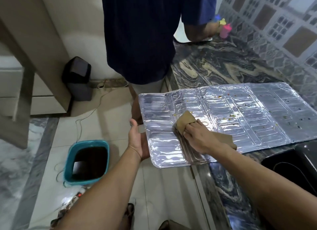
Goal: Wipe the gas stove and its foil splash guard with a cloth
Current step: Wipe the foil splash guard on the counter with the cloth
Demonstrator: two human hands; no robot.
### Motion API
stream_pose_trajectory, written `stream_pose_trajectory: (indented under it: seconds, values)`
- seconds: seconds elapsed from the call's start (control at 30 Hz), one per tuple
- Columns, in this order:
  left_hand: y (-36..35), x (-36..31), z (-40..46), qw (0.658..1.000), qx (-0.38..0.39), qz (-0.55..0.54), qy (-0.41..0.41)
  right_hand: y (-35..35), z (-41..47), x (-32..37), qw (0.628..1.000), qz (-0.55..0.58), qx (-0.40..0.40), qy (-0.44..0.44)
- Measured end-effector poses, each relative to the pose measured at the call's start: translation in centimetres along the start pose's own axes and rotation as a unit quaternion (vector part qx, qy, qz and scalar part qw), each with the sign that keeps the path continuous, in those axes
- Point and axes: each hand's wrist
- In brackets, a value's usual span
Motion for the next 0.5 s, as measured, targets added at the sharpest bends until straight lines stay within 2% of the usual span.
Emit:
stream_pose_trajectory:
  seconds: [0.07, 0.17, 0.33, 0.43, 0.5]
  values:
    - [0.0, 0.6, 0.9, 0.998, -0.034, -0.014, -0.041, -0.3, -0.1, -0.1, 1.000, 0.009, -0.004, 0.003]
    - [-0.1, 1.1, 1.9, 0.996, -0.004, -0.050, -0.072, -0.9, -0.1, -0.8, 1.000, 0.010, -0.018, 0.021]
    - [-0.7, 2.4, 2.3, 0.999, 0.017, -0.006, -0.040, -1.3, -0.4, -0.8, 0.999, 0.000, -0.019, 0.042]
    - [-1.0, 3.4, 1.8, 0.998, -0.047, 0.029, 0.002, -1.2, -0.4, -0.6, 0.999, 0.012, -0.012, 0.044]
    - [-1.8, 4.0, 1.1, 0.997, -0.060, 0.051, 0.003, -0.9, -0.4, -0.4, 0.999, 0.029, -0.007, 0.040]
Point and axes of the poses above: each hand's wrist, its own z-axis towards the middle knuckle, its own y-axis out of the back of the hand, x = y × z, and after that the axes turned 13 degrees about y, right-handed
